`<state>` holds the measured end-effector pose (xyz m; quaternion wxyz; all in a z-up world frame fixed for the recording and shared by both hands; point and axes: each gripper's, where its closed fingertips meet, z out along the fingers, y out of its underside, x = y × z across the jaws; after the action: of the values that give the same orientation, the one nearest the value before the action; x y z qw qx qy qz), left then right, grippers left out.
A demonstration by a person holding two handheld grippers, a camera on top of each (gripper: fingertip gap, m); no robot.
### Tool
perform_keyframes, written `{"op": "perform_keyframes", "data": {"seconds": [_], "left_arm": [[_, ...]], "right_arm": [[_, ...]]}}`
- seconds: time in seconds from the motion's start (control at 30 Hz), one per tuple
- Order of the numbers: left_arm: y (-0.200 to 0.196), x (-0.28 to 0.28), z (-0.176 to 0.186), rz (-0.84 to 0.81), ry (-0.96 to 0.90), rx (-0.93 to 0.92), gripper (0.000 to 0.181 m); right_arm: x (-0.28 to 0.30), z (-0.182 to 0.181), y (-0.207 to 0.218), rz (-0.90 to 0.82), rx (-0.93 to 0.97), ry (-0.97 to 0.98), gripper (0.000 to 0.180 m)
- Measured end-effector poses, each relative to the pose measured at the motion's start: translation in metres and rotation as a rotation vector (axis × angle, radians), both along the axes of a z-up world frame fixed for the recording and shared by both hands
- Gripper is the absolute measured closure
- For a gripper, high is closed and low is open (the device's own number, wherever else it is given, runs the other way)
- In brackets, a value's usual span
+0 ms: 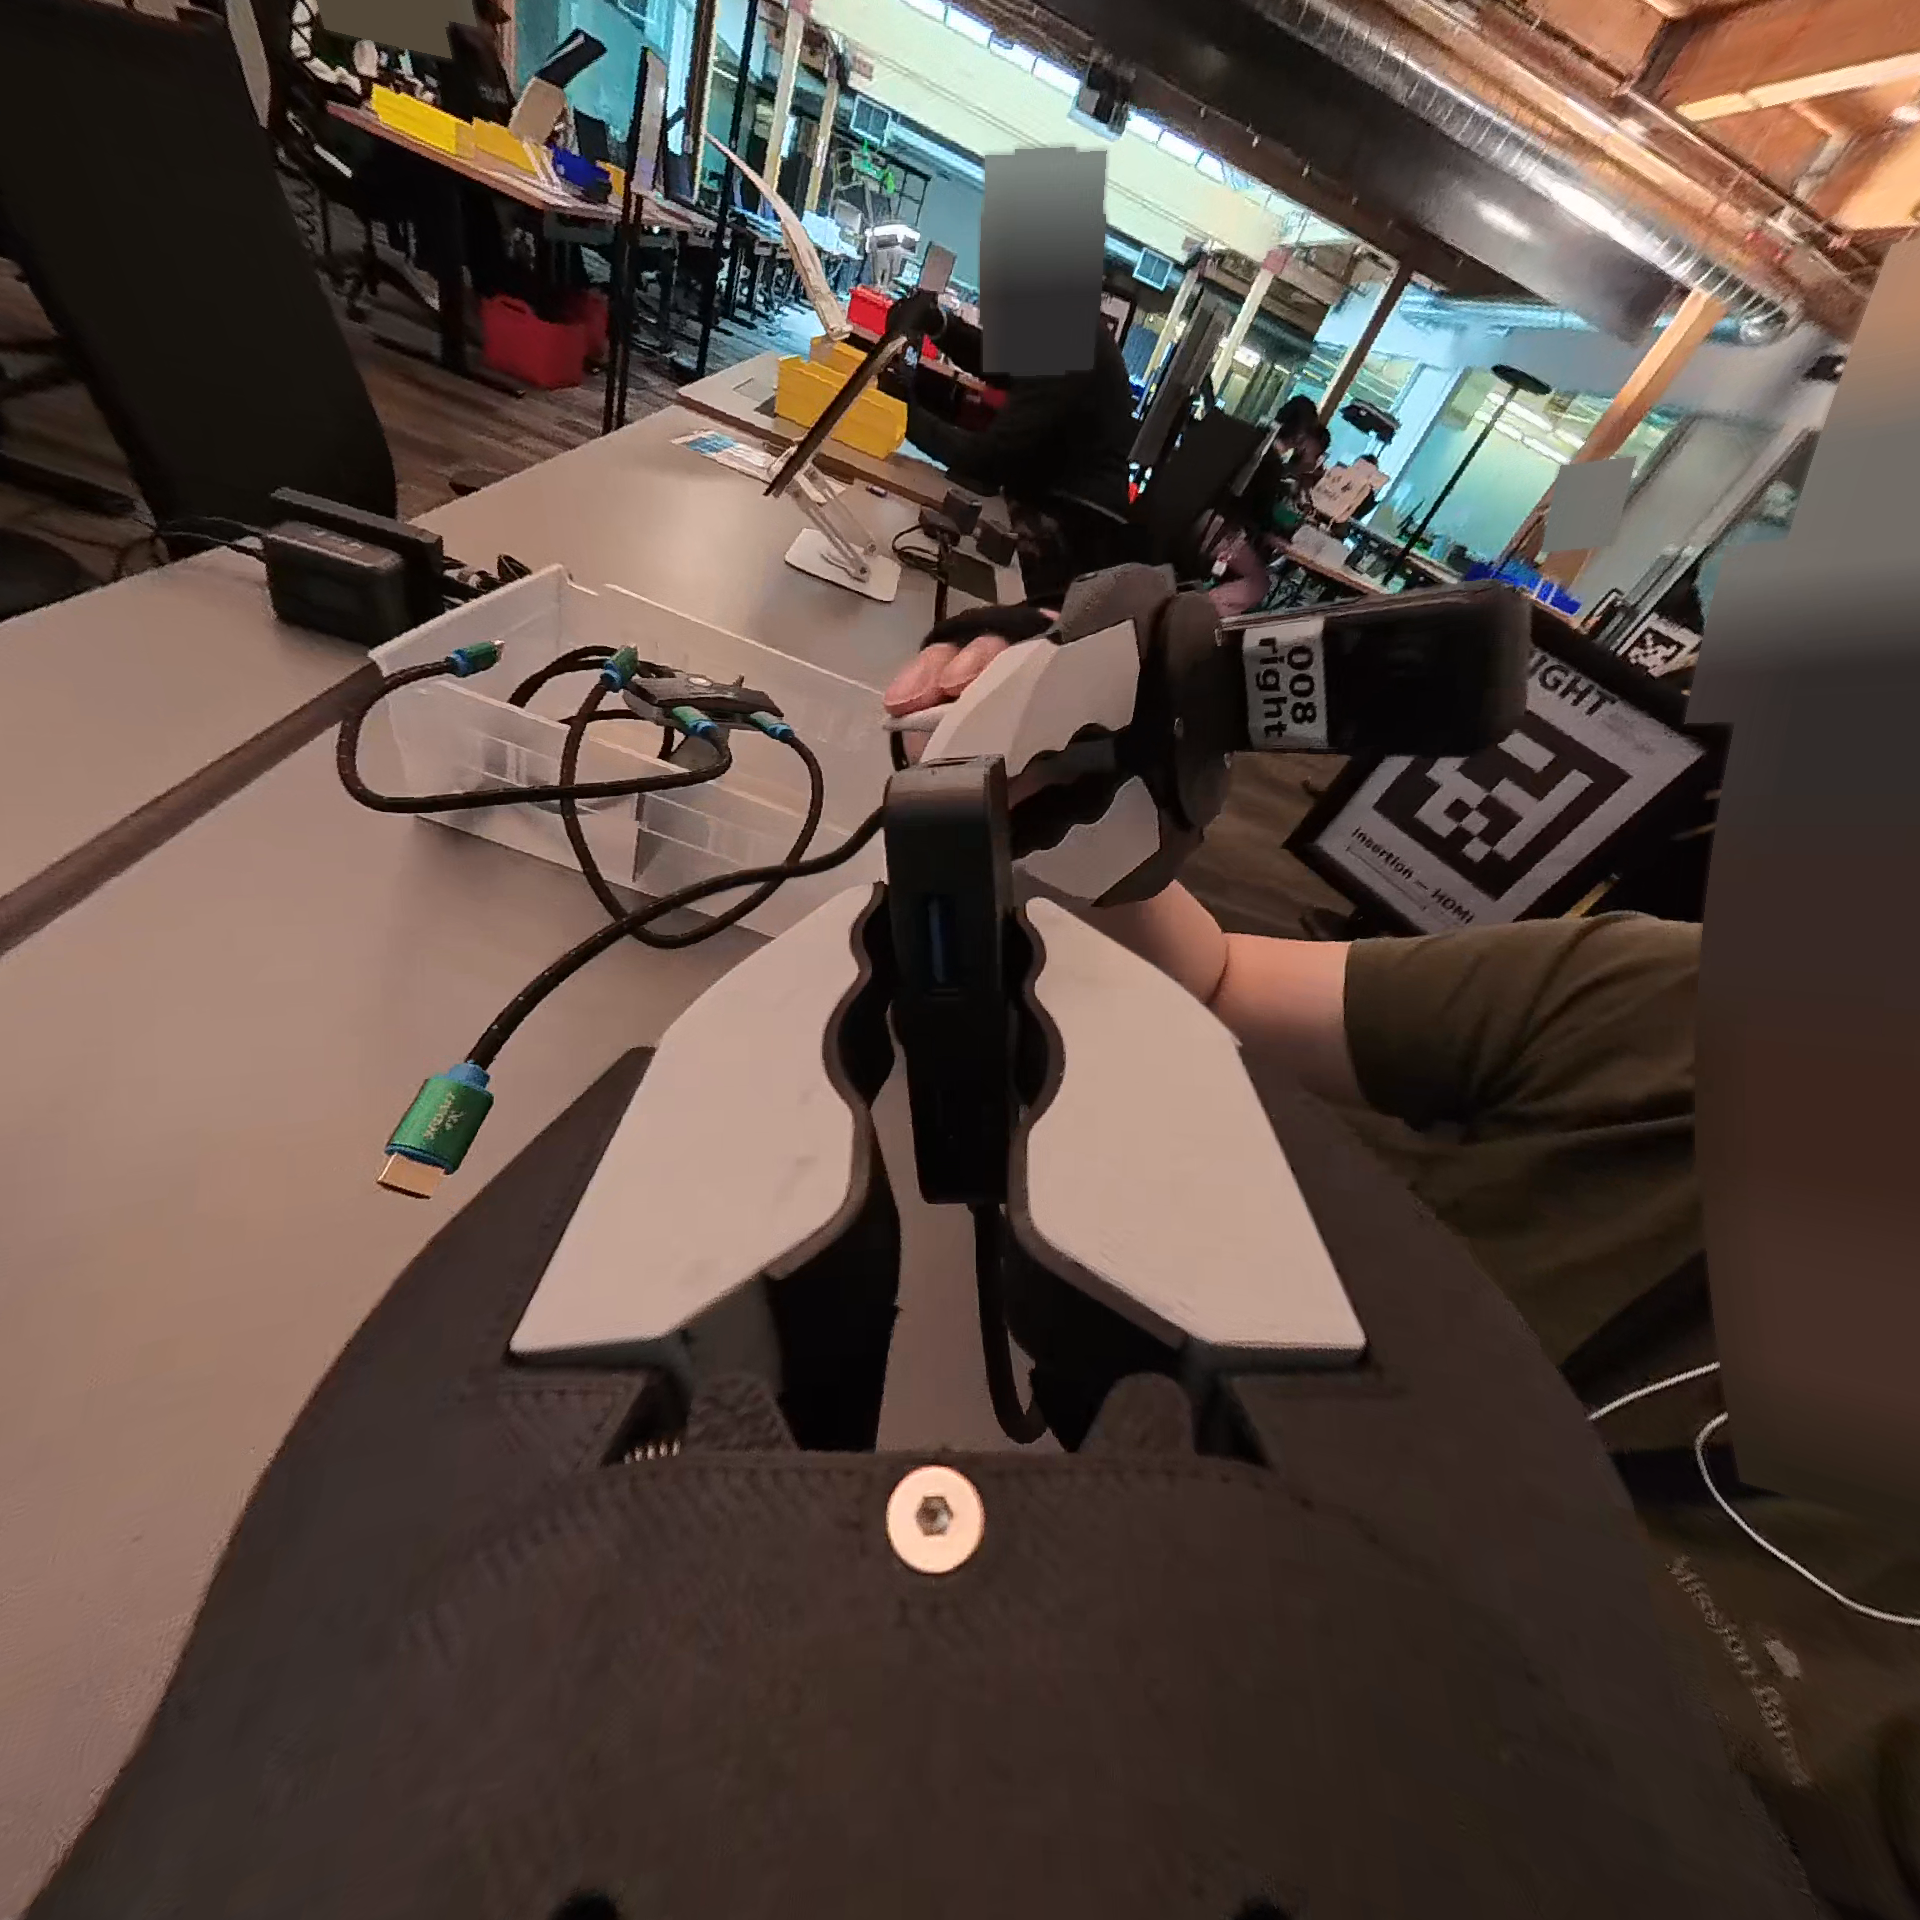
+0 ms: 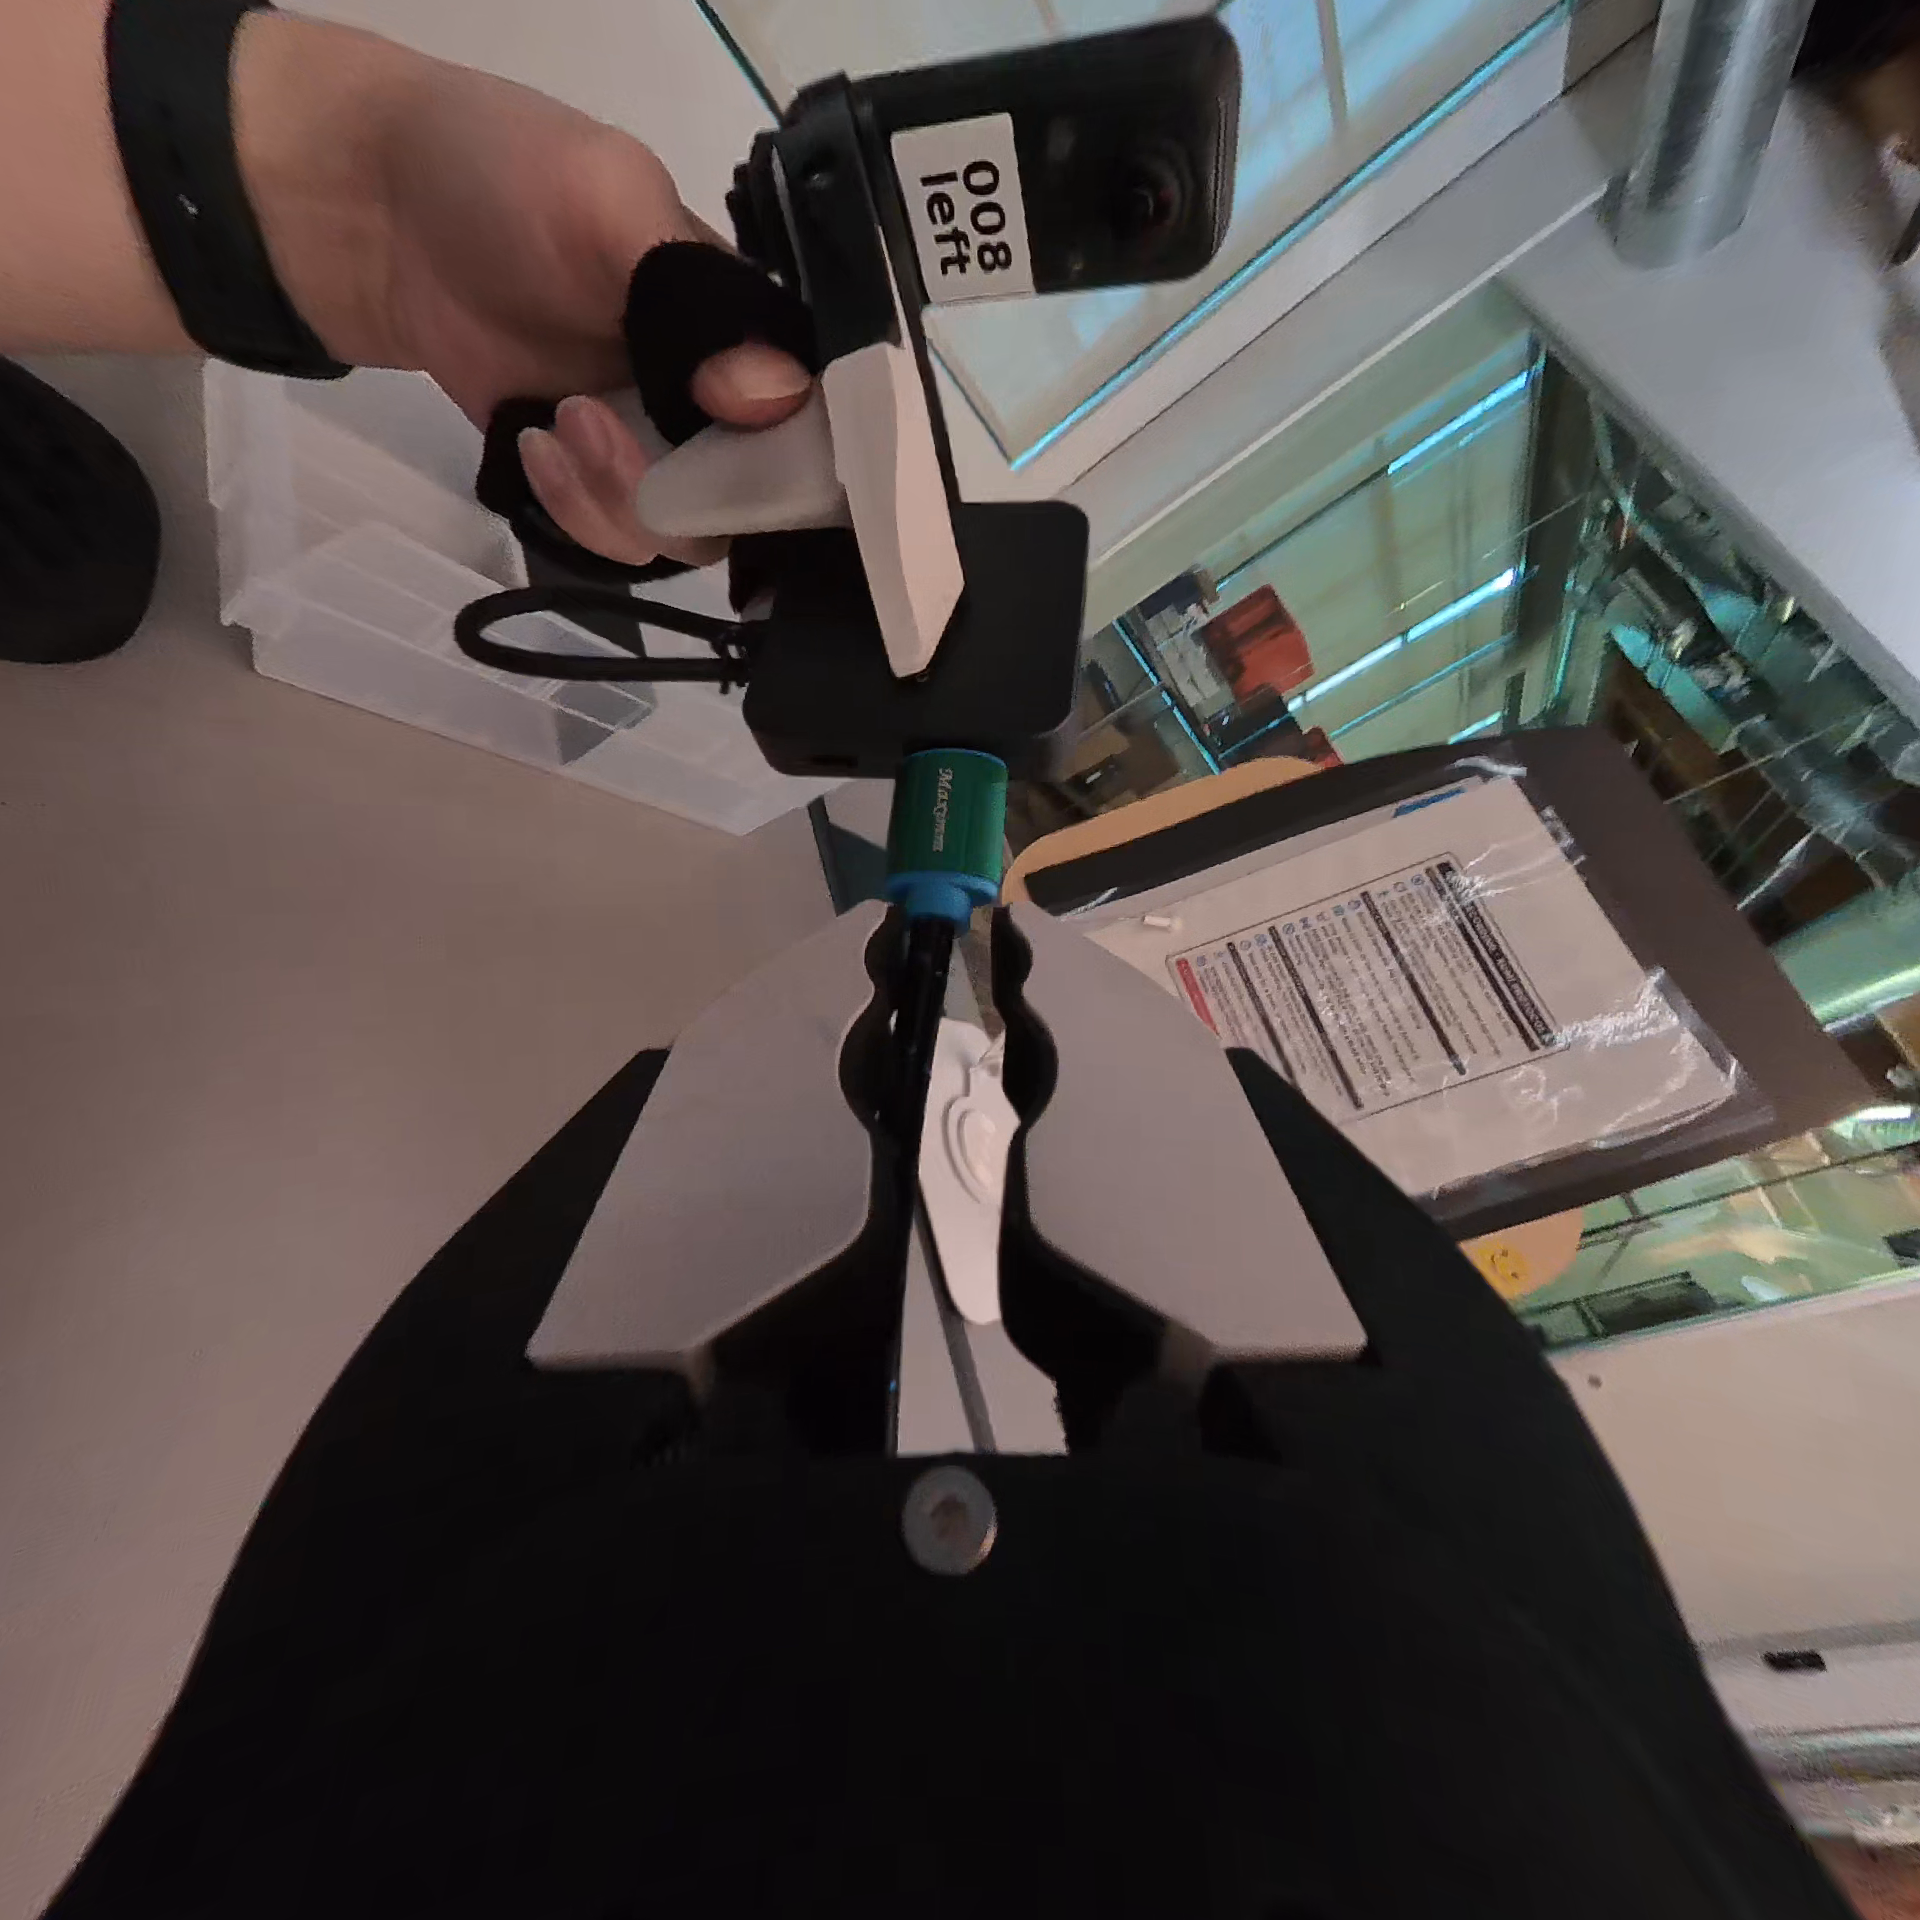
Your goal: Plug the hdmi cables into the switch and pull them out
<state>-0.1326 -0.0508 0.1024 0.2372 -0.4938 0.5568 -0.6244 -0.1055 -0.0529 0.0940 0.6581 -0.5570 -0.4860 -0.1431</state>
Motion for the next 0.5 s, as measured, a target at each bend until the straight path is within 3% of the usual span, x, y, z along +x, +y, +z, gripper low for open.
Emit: {"op": "perform_keyframes", "data": {"seconds": [0.3,0.5], "left_arm": [[0.008,0.009,-0.004,0.091,0.018,0.008,0.161],[0.006,0.016,-0.005,0.052,-0.009,-0.087,0.162]], "right_arm": [[0.016,-0.008,0.010,-0.281,-0.066,-0.112,0.168],[0.021,-0.007,0.006,-0.292,-0.138,-0.041,0.170]]}}
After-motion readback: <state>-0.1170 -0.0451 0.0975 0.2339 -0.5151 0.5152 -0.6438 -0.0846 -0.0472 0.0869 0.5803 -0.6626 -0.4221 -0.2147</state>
